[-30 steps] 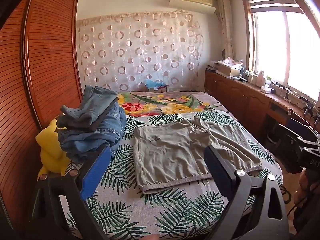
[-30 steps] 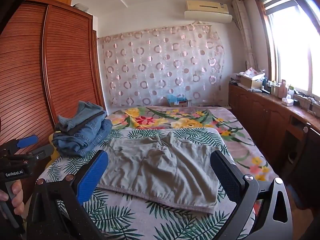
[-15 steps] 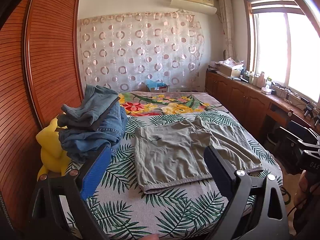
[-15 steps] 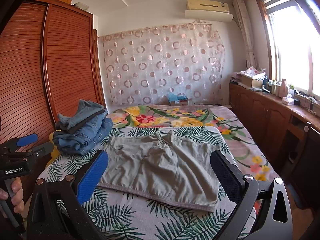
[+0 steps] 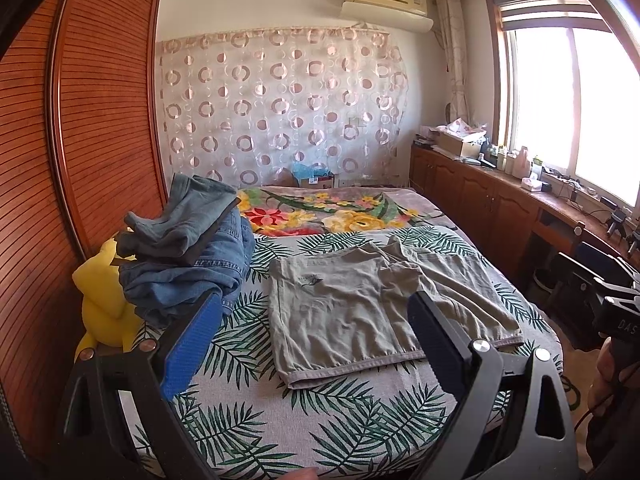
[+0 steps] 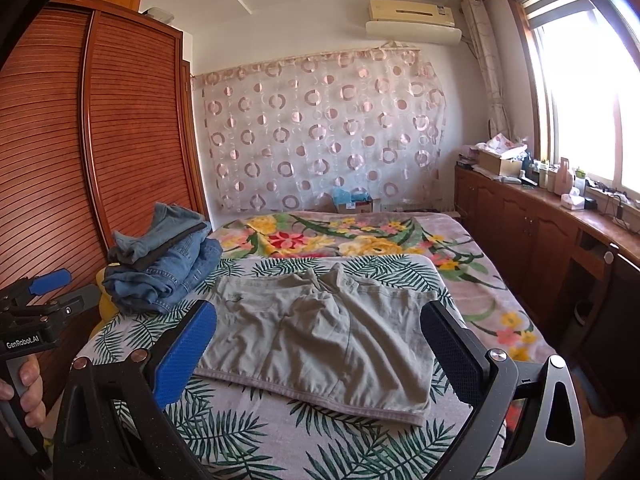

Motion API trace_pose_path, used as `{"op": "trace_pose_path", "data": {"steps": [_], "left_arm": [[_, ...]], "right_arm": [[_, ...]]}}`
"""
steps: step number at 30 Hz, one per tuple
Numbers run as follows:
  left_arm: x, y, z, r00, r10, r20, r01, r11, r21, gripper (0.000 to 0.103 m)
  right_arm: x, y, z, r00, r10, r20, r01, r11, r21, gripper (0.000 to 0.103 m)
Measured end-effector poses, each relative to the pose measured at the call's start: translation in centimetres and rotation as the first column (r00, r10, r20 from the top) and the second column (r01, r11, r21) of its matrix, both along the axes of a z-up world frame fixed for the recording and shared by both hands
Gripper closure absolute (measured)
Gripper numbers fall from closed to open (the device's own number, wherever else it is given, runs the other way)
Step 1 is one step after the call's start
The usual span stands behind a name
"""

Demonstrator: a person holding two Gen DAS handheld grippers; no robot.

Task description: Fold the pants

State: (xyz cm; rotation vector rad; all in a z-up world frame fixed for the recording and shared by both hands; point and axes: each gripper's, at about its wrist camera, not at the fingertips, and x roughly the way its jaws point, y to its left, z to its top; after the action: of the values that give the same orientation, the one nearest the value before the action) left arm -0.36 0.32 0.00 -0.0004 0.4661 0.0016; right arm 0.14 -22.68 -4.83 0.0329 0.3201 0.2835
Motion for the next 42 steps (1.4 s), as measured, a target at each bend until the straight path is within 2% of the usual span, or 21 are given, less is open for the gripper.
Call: {"op": "trace_pose_path", "data": {"steps": [10,42], "left_arm": [[-0.5,-0.3,1.1,1.000,0.001,0.008,-0.001,1.000,-0.002,0.009],[-0.7,-1.0,1.7,1.000,-0.001,0.016,0.001,1.000,0.000,0.009]], "right_arm": [[0.2,0.1,0.0,1.000,-0.004,0.003,0.004,1.000,-0.003,0.001],[0.2,-0.3,0.1,1.000,-0.001,0.007,0.001,1.000,-0.001,0.001]]}}
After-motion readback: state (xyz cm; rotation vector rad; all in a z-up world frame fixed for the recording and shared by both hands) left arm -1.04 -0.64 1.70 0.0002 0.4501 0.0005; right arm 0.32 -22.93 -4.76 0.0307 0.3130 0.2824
